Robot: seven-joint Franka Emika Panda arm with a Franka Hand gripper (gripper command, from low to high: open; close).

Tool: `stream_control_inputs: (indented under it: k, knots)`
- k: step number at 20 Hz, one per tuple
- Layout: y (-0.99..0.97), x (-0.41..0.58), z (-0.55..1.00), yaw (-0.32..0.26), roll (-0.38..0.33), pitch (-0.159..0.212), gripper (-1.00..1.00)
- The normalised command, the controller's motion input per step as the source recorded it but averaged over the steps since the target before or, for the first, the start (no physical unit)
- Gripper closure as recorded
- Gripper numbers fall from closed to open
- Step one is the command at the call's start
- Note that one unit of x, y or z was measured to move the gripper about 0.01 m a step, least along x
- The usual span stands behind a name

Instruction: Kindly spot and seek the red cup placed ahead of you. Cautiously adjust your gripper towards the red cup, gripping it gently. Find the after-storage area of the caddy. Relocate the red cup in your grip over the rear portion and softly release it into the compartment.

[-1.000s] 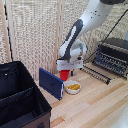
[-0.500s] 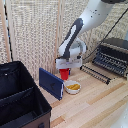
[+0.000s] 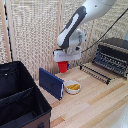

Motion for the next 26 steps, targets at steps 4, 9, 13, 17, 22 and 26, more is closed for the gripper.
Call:
stream_control_inputs:
  k: [4,9,13,17,22,26]
  knots:
    - [0.12,0.161,0.85,-0.016,0.093,0.058,1.0]
    - [0.3,0.047,0.87,-0.001,0.077,0.082,1.0]
    - [0.43,0.0,0.87,0.0,0.066,0.082,1.0]
    - [0.59,0.0,0.79,0.004,0.036,0.113,1.0]
    - [0.76,0.041,0.69,0.0,0.026,0.089,1.0]
    - [0.89,0.129,0.52,0.0,0.002,0.058,1.0]
